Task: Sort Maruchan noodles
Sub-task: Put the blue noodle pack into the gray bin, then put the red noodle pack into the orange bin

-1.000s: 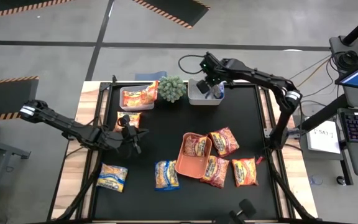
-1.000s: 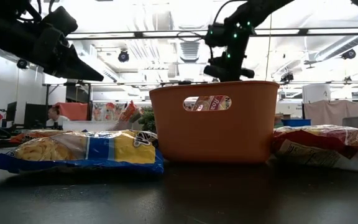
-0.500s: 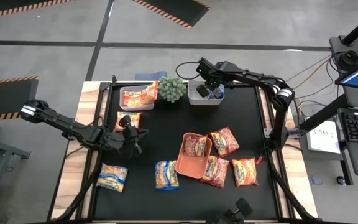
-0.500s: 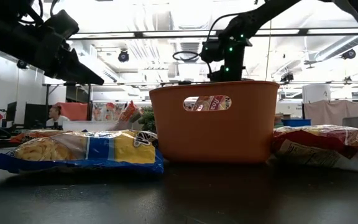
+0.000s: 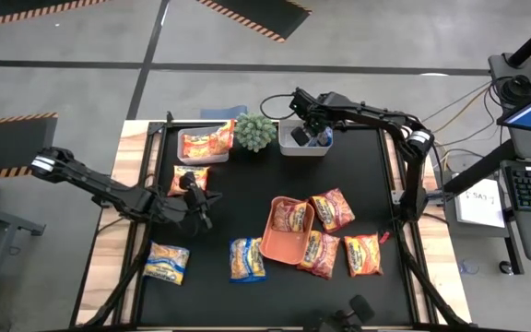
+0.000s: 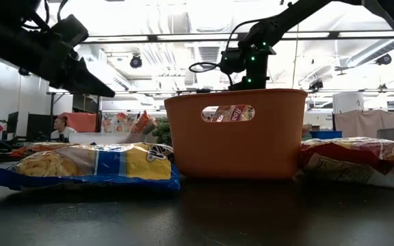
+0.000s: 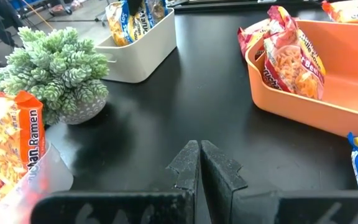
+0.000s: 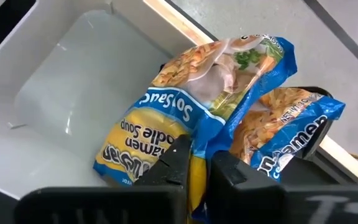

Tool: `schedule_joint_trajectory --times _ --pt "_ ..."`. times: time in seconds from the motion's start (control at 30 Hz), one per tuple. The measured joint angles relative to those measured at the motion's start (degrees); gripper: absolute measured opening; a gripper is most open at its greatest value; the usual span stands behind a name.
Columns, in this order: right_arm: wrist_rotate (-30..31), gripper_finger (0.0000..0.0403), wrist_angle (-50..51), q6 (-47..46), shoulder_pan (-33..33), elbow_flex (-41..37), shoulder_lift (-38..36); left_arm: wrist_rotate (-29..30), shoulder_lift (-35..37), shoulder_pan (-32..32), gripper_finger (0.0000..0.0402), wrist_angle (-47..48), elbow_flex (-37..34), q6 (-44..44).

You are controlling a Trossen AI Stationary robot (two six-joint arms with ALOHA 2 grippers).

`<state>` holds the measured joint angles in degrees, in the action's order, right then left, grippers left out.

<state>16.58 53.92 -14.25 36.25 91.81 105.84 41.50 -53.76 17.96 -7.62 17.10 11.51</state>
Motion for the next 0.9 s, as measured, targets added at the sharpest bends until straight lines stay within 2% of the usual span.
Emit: schedule_joint_trajectory --times 0.33,0.5,0.7,0.9 --pt "0.00 0.0147 1.01 -1.26 0.00 0.05 -1.08 0.00 -1.48 0.00 0.0000 -0.36 0.00 1.20" --pt "0.00 0.0190 2.98 -2.47 -0.20 1.54 -3.90 0.00 -1.37 -0.01 0.0000 -0.59 0.00 1.25" --pt "-0.04 0.0208 4.77 -4.55 -2.76 1.65 -9.82 0.00 -1.37 -0.01 0.0000 -1.19 0.00 1.51" --pt "-0.04 0.0206 4.62 -4.86 -9.53 0.78 -15.28 -0.01 -1.35 -0.01 0.0000 -2.39 0.00 1.48"
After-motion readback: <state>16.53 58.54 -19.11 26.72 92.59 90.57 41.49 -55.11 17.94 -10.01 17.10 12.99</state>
